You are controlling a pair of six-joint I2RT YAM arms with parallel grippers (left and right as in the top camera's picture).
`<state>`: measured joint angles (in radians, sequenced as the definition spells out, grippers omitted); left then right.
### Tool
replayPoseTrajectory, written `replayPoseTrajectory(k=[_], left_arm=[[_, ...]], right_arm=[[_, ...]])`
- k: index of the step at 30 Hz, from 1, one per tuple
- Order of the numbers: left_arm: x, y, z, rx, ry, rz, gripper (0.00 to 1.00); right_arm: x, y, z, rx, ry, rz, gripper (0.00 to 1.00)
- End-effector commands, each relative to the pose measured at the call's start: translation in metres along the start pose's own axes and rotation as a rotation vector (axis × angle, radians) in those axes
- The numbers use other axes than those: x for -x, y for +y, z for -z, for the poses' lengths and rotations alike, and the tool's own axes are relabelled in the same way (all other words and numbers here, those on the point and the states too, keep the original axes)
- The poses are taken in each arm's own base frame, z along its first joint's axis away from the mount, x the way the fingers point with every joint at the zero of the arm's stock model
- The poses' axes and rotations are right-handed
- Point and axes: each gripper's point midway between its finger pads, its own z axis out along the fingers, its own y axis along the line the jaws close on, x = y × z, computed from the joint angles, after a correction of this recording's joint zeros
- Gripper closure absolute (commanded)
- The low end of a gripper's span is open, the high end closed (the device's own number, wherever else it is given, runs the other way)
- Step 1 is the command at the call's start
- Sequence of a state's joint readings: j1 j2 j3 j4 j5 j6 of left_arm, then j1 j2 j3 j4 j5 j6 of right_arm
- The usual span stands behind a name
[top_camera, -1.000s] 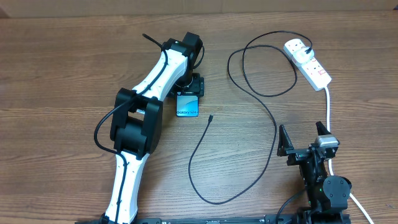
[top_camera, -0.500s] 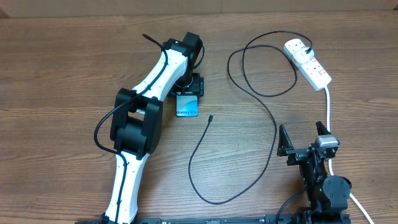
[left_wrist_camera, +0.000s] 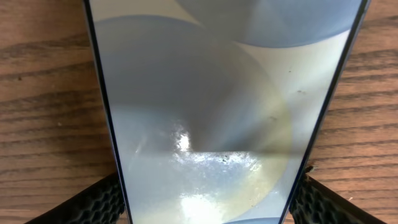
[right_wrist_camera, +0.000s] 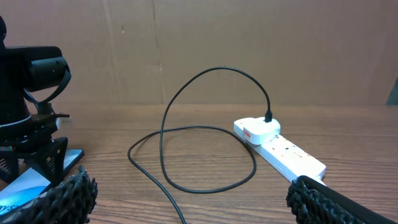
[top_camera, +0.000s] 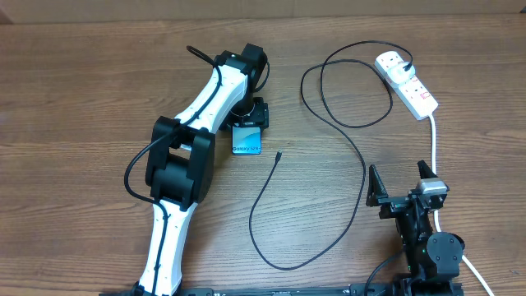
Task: Plug charger to phone and switch on socket
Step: 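Close the left gripper on the phone's long sides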
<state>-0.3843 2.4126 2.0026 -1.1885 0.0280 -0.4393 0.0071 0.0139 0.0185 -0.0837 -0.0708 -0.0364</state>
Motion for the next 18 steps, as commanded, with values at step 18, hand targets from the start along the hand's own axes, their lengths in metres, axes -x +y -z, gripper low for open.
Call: replayPoseTrajectory(k=[18], left_arm=[[-0.0219, -0.0012, -0.0218, -0.031, 0.114, 0.024, 0.22]], right_arm=[[-0.0018, -0.0021, 0.0, -0.011, -0.004, -0.006, 0.0]])
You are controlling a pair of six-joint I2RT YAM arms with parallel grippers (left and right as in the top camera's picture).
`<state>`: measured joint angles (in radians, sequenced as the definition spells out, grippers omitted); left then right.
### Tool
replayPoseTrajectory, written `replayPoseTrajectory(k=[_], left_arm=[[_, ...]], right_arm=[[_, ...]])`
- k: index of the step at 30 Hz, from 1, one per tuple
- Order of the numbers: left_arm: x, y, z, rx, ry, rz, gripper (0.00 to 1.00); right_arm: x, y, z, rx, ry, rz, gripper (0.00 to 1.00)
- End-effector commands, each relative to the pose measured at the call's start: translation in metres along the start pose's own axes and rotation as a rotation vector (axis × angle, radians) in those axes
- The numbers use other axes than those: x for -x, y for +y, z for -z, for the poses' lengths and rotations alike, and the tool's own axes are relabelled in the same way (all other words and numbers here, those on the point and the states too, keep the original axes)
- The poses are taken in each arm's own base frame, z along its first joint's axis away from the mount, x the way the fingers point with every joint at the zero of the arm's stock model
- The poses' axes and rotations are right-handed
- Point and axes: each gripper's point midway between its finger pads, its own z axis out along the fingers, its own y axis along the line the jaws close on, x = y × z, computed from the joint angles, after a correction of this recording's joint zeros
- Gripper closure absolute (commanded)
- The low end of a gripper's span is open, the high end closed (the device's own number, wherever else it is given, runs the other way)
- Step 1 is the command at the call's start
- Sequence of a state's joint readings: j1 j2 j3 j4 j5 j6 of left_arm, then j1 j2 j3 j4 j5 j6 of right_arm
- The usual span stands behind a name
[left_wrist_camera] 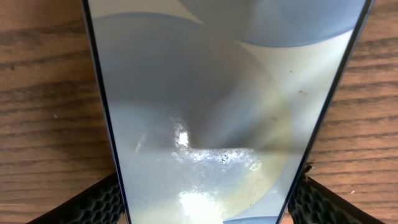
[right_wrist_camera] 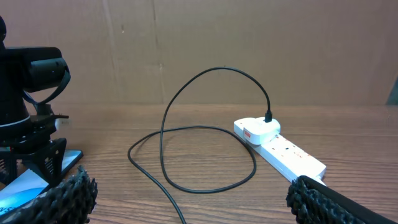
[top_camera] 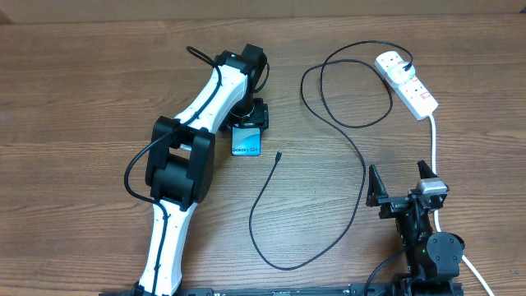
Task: Plug charger to phone and switch on socket
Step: 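Close the left gripper on the phone's long sides, then lift the phone with the left gripper and tilt it upright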
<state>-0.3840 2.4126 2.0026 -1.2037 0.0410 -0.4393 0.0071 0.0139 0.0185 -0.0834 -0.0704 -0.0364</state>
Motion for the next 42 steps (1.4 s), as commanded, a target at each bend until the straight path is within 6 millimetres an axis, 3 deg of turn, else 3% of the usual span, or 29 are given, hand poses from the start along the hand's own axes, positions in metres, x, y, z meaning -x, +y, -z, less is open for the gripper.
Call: replayPoseTrajectory(k=[1, 10, 17, 27, 42], left_arm=[[-0.017, -0.001, -0.021, -0.026, 0.095, 0.023, 0.22], [-0.02, -0.002, -0.007, -0.026, 0.111, 0.025, 0.24], [-0.023, -0.019, 0.011, -0.123, 0.147, 0.027, 0.25], [-0.027, -0.025, 0.018, -0.17, 0.176, 0.036, 0.27], [-0.026, -0.044, 0.066, -0.636, 0.337, 0.11, 0.33]], right_arm=[[-0.002, -0.002, 0.0, -0.011, -0.003, -0.006, 0.0], [-0.002, -0.002, 0.0, -0.011, -0.003, -0.006, 0.0], [-0.002, -0.002, 0.0, -0.011, -0.003, -0.006, 0.0], [-0.002, -0.002, 0.0, -0.011, -0.003, -0.006, 0.0], [-0.002, -0.002, 0.0, -0.011, -0.003, -0.006, 0.0]])
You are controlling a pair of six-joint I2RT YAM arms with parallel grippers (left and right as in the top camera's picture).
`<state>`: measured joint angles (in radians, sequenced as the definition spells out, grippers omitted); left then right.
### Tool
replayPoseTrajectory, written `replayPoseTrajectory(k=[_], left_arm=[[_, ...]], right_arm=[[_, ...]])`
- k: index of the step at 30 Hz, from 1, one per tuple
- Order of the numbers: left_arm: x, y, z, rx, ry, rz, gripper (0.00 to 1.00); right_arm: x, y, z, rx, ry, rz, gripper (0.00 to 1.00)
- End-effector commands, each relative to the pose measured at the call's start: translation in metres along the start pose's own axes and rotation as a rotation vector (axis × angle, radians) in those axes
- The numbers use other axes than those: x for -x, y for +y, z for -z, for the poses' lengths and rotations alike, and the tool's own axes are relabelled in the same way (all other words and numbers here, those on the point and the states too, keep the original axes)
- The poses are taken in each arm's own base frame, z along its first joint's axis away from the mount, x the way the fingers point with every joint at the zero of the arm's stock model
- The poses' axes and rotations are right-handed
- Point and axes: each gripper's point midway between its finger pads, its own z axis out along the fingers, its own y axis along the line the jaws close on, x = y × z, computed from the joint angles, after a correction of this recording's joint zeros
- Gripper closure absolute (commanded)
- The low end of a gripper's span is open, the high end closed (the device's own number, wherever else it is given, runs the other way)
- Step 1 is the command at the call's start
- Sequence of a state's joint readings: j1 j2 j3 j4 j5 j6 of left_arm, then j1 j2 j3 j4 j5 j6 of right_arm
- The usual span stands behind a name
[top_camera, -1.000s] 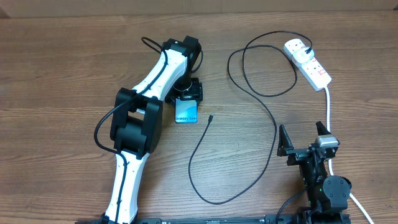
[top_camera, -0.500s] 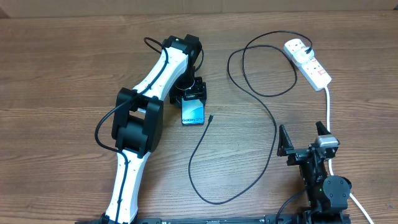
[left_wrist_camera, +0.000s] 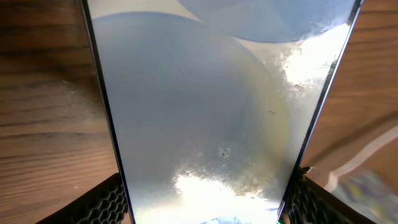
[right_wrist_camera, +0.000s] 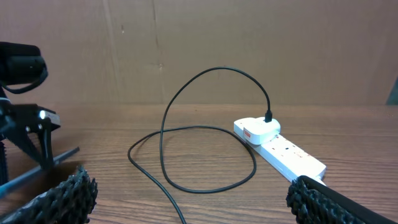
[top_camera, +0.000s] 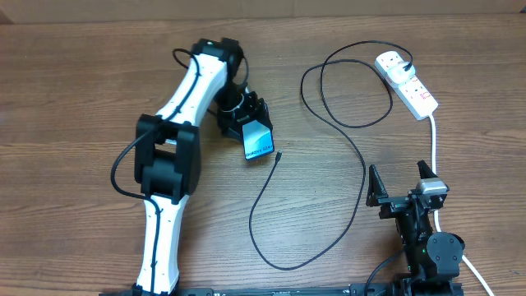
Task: Plug charger to phone and switch on socket
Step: 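Lift the phone with the left gripper and tilt it upright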
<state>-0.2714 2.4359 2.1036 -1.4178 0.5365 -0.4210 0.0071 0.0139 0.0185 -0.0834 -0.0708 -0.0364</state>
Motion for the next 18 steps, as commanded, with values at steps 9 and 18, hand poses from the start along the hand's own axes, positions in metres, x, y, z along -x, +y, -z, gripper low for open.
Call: replayPoseTrajectory(k=[9, 18], left_arm=[[-0.013, -0.062, 0.057, -0.587, 0.155, -0.023, 0.34], [-0.02, -0.086, 0.093, -0.841, 0.226, -0.016, 0.34]], right_arm=[[-0.002, -0.002, 0.0, -0.011, -0.003, -0.006, 0.0], [-0.002, -0.002, 0.0, -0.011, -0.003, -0.006, 0.0]])
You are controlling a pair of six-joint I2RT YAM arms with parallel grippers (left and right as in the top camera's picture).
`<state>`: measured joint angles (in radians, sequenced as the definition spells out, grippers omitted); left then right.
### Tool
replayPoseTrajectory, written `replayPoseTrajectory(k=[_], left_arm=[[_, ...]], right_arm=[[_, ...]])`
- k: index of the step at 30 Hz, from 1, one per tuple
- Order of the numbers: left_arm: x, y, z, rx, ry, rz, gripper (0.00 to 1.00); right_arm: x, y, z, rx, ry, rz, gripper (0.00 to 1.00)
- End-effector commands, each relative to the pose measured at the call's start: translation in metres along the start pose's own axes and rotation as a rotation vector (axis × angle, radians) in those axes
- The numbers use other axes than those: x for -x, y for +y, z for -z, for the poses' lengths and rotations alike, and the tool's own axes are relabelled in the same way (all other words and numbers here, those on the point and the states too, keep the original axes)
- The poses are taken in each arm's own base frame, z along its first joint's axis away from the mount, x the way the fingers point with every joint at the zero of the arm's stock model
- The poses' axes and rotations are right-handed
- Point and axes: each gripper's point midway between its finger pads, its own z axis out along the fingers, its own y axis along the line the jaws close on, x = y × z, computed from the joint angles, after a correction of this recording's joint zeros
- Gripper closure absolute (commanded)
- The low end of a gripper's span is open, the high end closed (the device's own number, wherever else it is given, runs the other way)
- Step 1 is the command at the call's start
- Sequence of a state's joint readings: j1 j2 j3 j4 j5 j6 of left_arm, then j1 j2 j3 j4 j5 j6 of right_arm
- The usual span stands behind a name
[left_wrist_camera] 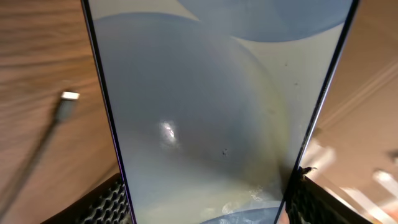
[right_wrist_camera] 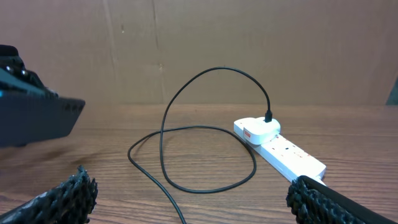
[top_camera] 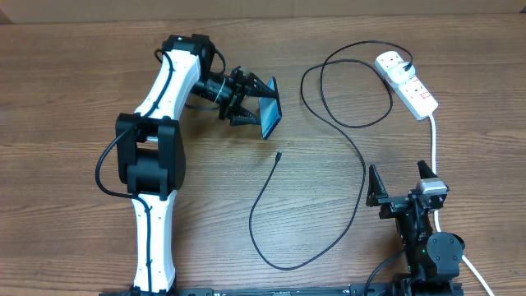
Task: Plug charger to phone and switch on socket
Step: 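Lift the phone with the left gripper and tilt it upright, then move the right gripper toward the phone held by the left gripper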
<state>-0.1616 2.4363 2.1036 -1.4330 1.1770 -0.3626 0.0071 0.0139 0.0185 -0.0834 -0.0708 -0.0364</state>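
The phone [top_camera: 269,109], blue-edged with a pale glossy face, is clear of the table and turned on its edge, with my left gripper [top_camera: 253,102] shut on it. It fills the left wrist view [left_wrist_camera: 211,106], and the black cable's free plug [left_wrist_camera: 69,96] lies below on the wood. That plug [top_camera: 279,154] rests just below the phone in the overhead view. The cable [top_camera: 362,164] loops back to the white charger [top_camera: 393,62] in the white socket strip [top_camera: 415,89]. My right gripper [top_camera: 401,185] stands open at the near right, nothing between its fingers [right_wrist_camera: 68,193].
The socket strip [right_wrist_camera: 289,155] and charger [right_wrist_camera: 258,129] lie ahead of my right gripper, the cable loop [right_wrist_camera: 186,180] between them. The strip's white lead [top_camera: 434,144] runs down past the right arm. A brown cardboard wall [right_wrist_camera: 249,43] backs the table.
My left gripper has moved up and to the right with the phone. The phone has turned further onto its edge. The right arm and cable have not moved.
The phone first lay flat on the table with my left gripper shut on it, and stayed so at the second moment. Then it was held tilted above the cable's free end. Now it is higher, on edge, further from the plug.
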Motion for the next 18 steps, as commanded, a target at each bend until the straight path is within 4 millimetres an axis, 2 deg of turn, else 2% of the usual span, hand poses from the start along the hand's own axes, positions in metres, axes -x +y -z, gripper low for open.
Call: replayPoseTrajectory(k=[1, 8, 11, 14, 18], left_arm=[[-0.011, -0.04, 0.009, -0.21, 0.063, -0.044, 0.34], [-0.018, -0.055, 0.014, -0.305, 0.098, -0.046, 0.33], [-0.019, -0.059, 0.015, -0.331, 0.108, -0.046, 0.33], [-0.019, -0.06, 0.015, -0.331, 0.109, -0.046, 0.33], [-0.019, -0.06, 0.015, -0.332, 0.109, -0.046, 0.33]], right_arm=[[-0.002, -0.002, 0.0, -0.011, -0.003, -0.006, 0.0], [0.001, 0.003, 0.0, 0.019, -0.014, -0.01, 0.0], [0.006, 0.06, 0.011, 0.358, -0.001, -0.178, 0.0], [0.009, 0.112, 0.042, 0.71, 0.084, -0.327, 0.0], [0.027, 0.127, 0.058, 0.841, 0.08, -0.412, 0.0]])
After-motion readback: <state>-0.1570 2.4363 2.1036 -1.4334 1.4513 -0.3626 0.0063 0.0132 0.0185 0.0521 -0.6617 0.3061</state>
